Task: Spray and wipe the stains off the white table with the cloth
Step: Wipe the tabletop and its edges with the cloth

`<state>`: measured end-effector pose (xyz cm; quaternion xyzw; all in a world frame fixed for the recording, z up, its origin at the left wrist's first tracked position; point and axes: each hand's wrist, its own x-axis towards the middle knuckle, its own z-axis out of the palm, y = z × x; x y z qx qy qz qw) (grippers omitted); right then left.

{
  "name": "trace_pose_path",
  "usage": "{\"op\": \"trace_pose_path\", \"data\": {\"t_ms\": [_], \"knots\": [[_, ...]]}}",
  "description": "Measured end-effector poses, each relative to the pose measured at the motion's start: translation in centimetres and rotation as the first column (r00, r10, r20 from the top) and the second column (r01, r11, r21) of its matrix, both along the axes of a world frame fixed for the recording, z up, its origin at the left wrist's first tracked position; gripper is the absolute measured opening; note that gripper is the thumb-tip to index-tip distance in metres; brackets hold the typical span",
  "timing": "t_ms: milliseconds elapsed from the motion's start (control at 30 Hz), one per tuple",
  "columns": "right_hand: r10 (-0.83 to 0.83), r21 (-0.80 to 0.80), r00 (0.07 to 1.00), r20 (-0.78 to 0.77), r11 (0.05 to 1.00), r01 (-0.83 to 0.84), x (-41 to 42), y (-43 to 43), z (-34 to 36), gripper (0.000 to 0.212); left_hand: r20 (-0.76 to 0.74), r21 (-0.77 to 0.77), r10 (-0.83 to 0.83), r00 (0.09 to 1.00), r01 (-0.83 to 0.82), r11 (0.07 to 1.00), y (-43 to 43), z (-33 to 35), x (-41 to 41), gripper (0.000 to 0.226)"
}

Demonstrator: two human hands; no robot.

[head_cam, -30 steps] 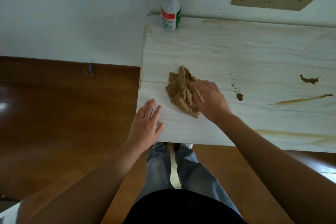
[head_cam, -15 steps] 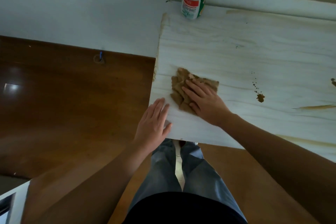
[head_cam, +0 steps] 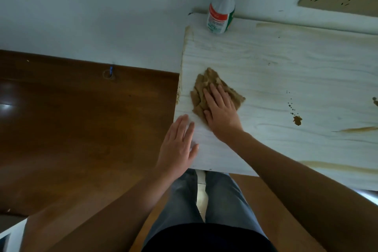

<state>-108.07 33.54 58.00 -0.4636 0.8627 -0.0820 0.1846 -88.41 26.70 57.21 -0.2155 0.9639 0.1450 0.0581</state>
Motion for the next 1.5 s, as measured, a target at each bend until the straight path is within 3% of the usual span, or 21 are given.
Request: {"op": "trace_pose_path", "data": {"t_ms": [100,200,433,733,900,1033,1100,1200,1300,1433,1500], "knots": [[0.195,-0.031,0.981,0.022,0.98,-0.194,-2.4,1.4,0.0,0.062,-0.004,-0.001,0.01,1.0,-0.01,1.0,0.3,-0.3,0.1,0.067],[0.284,-0.029,0.959,0.007,0.959,-0.283,-5.8,0.2,-0.3,0.061,-0.017,-0.004,0.021,1.0,-0.021,1.0,0.5,-0.4,0.1,0.067],[0.164,-0.05,0.986,0.013,0.985,-0.163,-10.7,-8.9,-0.2,0.063,-0.056,-0.009,0.034,0.998,-0.035,0.999,0.4,-0.3,0.1,0.063],[0.225,-0.078,0.973,-0.054,0.97,-0.228,-10.2,-15.6,-0.9,0.059,-0.009,0.018,0.194,0.981,-0.194,0.981,1.9,0.4,-1.0,0.061],[0.634,-0.061,0.772,-0.05,0.769,-0.636,-7.8,-9.0,-0.9,0.063,0.076,0.037,0.248,0.966,-0.251,0.967,2.8,1.5,-1.7,0.064],[0.768,-0.027,0.639,-0.035,0.639,-0.769,-10.1,-7.3,-0.9,0.064,0.086,0.03,0.257,0.962,-0.261,0.965,2.8,1.6,-2.0,0.064],[0.731,-0.041,0.68,-0.055,0.679,-0.733,-12.2,-9.0,-0.9,0.063,0.092,0.02,0.268,0.959,-0.271,0.962,3.0,1.4,-2.1,0.064],[0.554,-0.097,0.828,-0.088,0.822,-0.561,-14.4,-12.5,-0.8,0.058,0.092,-0.015,0.298,0.95,-0.298,0.954,3.6,1.1,-2.4,0.066],[0.391,-0.131,0.916,-0.085,0.907,-0.4,-14.6,-15.7,-0.6,0.059,0.066,-0.039,0.324,0.944,-0.323,0.946,4.2,0.8,-2.6,0.067],[0.255,-0.139,0.962,-0.095,0.954,-0.267,-12.3,-16.9,-1.0,0.059,0.042,-0.043,0.354,0.934,-0.353,0.935,4.5,0.3,-2.7,0.066],[0.322,-0.123,0.939,-0.12,0.934,-0.335,-11.3,-15.7,-1.1,0.058,0.039,-0.04,0.343,0.938,-0.342,0.939,4.4,0.1,-2.5,0.066]]}}
